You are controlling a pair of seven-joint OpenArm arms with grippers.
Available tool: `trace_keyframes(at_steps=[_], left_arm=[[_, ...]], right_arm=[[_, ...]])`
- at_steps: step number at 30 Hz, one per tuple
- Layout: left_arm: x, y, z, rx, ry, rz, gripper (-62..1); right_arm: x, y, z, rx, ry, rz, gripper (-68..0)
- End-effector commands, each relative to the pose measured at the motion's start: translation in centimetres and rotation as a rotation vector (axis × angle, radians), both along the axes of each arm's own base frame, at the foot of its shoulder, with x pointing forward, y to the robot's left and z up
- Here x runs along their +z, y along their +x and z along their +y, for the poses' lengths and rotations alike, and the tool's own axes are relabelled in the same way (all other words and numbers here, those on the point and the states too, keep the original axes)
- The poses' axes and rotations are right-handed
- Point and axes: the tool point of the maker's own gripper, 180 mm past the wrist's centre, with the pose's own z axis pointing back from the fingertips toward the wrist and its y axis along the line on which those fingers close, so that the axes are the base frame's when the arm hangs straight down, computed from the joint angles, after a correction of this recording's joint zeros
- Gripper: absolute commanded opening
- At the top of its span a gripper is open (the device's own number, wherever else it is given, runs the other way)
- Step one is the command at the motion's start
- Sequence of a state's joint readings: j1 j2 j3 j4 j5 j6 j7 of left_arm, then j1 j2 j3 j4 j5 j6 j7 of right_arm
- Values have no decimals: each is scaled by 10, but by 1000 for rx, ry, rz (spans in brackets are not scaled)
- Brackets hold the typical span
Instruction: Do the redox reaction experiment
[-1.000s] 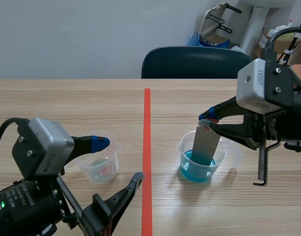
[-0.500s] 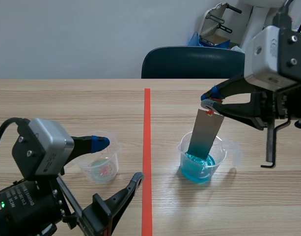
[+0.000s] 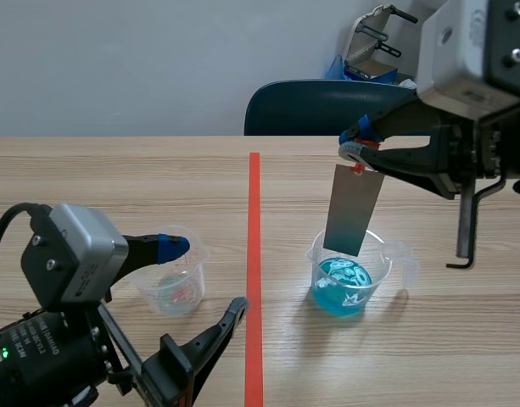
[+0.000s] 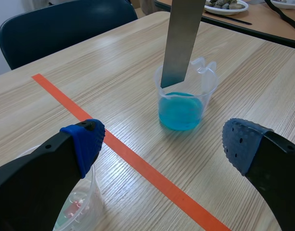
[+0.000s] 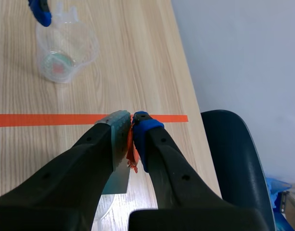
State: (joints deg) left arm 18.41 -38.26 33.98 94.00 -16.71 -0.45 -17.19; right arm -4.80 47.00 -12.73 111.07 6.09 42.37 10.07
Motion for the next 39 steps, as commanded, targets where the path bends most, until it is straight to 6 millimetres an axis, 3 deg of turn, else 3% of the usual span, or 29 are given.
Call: trace_keyframes(at_steps=[1, 28, 39], left_arm=[[6, 1, -2, 2, -21, -15, -84], [6, 1, -2, 2, -21, -15, -84], [6, 1, -2, 2, -22, -15, -84]], right_arm=[[16, 1, 1, 5, 14, -32, -669], [65, -14, 5, -127, -45, 5, -669], [69, -19, 8, -111, -22, 26, -669]])
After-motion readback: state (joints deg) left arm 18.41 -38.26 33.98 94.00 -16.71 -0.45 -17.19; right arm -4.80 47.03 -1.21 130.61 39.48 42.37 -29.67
